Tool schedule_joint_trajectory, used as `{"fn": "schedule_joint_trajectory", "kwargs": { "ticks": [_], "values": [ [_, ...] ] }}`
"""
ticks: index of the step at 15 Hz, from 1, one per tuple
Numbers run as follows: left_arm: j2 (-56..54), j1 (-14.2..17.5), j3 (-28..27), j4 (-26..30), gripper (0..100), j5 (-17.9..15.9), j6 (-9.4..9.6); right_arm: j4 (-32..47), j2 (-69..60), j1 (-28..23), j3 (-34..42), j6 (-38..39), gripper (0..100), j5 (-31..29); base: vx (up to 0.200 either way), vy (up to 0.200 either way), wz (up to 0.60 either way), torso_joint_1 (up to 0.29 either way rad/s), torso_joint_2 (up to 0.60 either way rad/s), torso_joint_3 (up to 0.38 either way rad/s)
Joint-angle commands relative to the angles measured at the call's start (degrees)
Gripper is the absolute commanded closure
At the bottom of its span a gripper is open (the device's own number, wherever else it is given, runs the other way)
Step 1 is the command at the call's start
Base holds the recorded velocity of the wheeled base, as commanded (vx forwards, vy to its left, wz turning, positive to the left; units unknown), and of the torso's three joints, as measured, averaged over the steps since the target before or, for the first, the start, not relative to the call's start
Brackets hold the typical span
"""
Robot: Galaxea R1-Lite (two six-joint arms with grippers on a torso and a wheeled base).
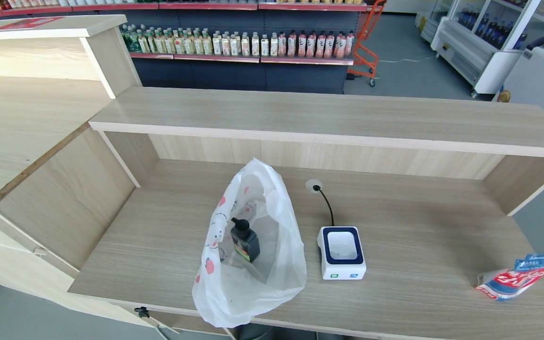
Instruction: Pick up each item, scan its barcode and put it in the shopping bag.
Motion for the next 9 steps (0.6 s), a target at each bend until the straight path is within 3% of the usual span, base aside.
{"fn": "schedule_joint_trajectory", "kwargs": {
  "ticks": [1,5,9],
  "values": [
    [-0.02,0.00,0.00,0.00,0,0.04,-0.11,0.00,0.22,0.00,0.00,-0.02,0,0.03,-0.200,-0.200,0.00,0.022,0.01,0.007],
    [-0.02,0.00,0.00,0.00,0,-0.05,0.07,0.00,0.22,0.00,0.00,-0.02,0,0.03,-0.200,-0.200,0.00,-0.001,0.00,0.004],
    [-0.02,0.00,0.00,0.00,0,-0.05,0.15,0.00,0.22,0.00,0.00,0.07,0,0.03,0.000,0.000,0.00,0.000,0.00,0.000]
  ]
}}
